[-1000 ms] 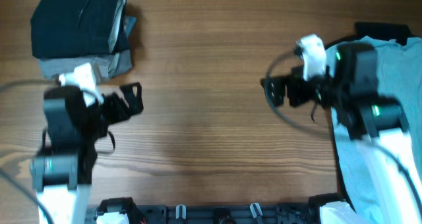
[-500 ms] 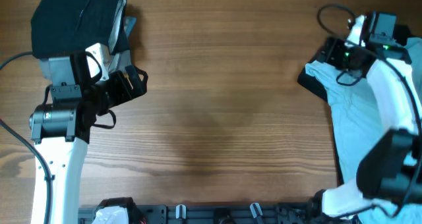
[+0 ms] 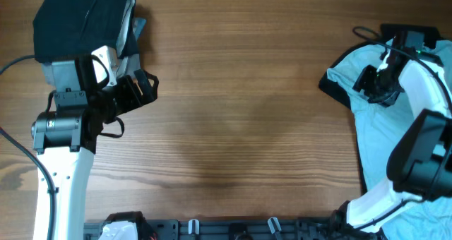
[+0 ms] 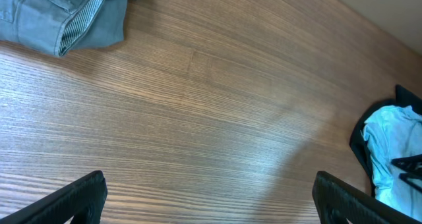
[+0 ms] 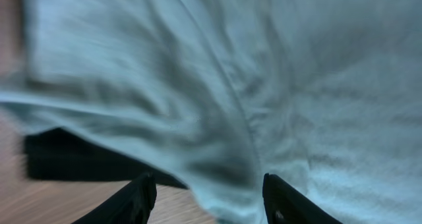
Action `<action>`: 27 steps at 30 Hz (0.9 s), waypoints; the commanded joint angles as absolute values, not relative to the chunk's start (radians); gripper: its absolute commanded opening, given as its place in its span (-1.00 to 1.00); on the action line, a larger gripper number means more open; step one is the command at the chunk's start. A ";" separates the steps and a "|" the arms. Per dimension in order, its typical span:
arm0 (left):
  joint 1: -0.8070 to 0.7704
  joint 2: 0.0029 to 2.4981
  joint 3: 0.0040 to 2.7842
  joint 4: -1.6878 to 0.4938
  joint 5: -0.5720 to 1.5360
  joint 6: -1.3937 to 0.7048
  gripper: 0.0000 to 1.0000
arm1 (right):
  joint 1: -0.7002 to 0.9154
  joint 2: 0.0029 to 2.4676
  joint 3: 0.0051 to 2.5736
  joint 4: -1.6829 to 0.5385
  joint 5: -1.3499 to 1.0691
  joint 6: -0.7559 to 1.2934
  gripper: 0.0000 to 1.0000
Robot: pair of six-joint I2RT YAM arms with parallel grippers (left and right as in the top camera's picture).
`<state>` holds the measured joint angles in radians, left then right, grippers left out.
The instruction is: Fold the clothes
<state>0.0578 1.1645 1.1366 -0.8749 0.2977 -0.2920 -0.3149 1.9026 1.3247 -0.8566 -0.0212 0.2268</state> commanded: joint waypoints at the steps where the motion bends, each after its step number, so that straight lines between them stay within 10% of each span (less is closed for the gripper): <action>1: 0.052 1.167 1.159 -0.872 0.313 -0.296 1.00 | -0.313 1.958 1.327 -0.851 0.027 0.264 0.18; 7: 0.052 1.167 1.159 -0.873 0.313 -0.296 1.00 | -0.313 1.969 1.327 -0.839 0.027 0.273 0.11; 12: 0.052 1.167 1.159 -0.873 0.313 -0.296 1.00 | -0.315 1.967 1.327 -0.856 0.030 0.343 -0.85; 18: 0.052 1.167 1.159 -0.872 0.313 -0.296 1.00 | -0.365 1.934 1.340 -0.858 0.043 0.331 -0.57; 20: 0.052 1.167 1.159 -0.872 0.310 -0.296 1.00 | -0.387 1.926 1.340 -0.857 -0.005 0.288 -0.92; 27: 0.052 1.167 1.159 -0.872 0.309 -0.296 1.00 | -0.464 1.904 1.340 -0.799 -0.353 0.044 -0.92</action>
<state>0.0578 1.1645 1.1366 -0.8749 0.2977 -0.2920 -0.4305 1.9499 1.3247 -0.8387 -0.0681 0.2600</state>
